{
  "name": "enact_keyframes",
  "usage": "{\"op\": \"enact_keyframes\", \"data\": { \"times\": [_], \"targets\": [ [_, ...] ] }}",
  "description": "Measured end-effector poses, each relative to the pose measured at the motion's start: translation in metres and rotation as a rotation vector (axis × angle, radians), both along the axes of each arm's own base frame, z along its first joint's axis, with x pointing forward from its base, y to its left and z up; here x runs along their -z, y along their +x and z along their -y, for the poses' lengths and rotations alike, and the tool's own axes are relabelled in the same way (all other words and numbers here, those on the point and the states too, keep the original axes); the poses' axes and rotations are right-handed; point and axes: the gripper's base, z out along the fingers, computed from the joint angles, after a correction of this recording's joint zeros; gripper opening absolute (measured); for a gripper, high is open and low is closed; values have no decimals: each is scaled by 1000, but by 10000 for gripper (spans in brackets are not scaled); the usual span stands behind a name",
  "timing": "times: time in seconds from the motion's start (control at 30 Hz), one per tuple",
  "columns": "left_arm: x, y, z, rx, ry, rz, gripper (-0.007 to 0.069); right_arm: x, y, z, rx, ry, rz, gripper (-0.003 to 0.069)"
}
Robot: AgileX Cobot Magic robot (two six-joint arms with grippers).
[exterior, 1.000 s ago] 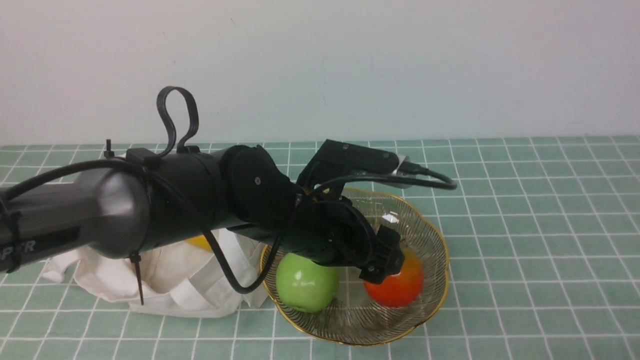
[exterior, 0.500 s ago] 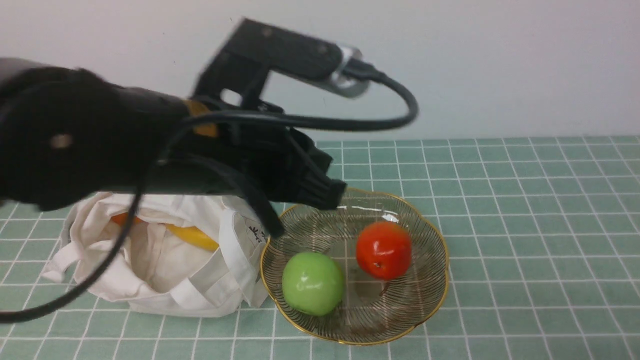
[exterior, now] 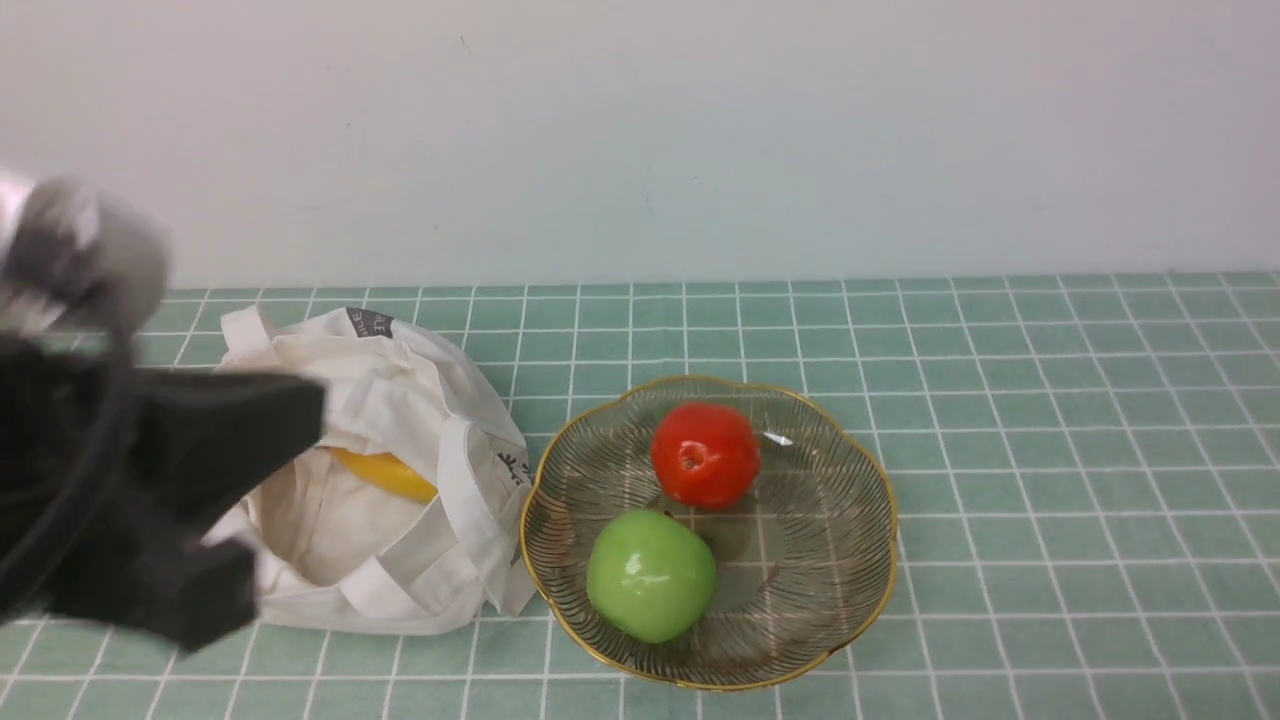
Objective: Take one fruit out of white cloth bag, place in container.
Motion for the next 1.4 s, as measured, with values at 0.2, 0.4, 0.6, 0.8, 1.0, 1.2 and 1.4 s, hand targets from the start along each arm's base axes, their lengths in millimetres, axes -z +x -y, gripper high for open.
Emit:
{"op": "enact_keyframes", "data": {
  "times": [0.2, 0.4, 0.6, 0.8, 1.0, 1.2, 1.4],
  "targets": [
    [-1, -29, -24, -17, 11, -21, -8, 0, 0, 0, 0, 0, 0, -15],
    [-5, -49, -41, -27, -10, 31, -8, 0, 0, 0, 0, 0, 0, -15],
    [-9, -62, -57, -60, -11, 142, -8, 0, 0, 0, 0, 0, 0, -15],
    [33, -74, -64, -89, -2, 275, -8, 0, 0, 0, 0, 0, 0, -15],
    [105, -67, -61, -227, 59, 336, -8, 0, 0, 0, 0, 0, 0, -15],
    [183, -51, -65, -411, 109, 230, -8, 0, 0, 0, 0, 0, 0, -15],
    [198, -51, -66, -427, 124, 170, -8, 0, 0, 0, 0, 0, 0, -15]
  ]
}}
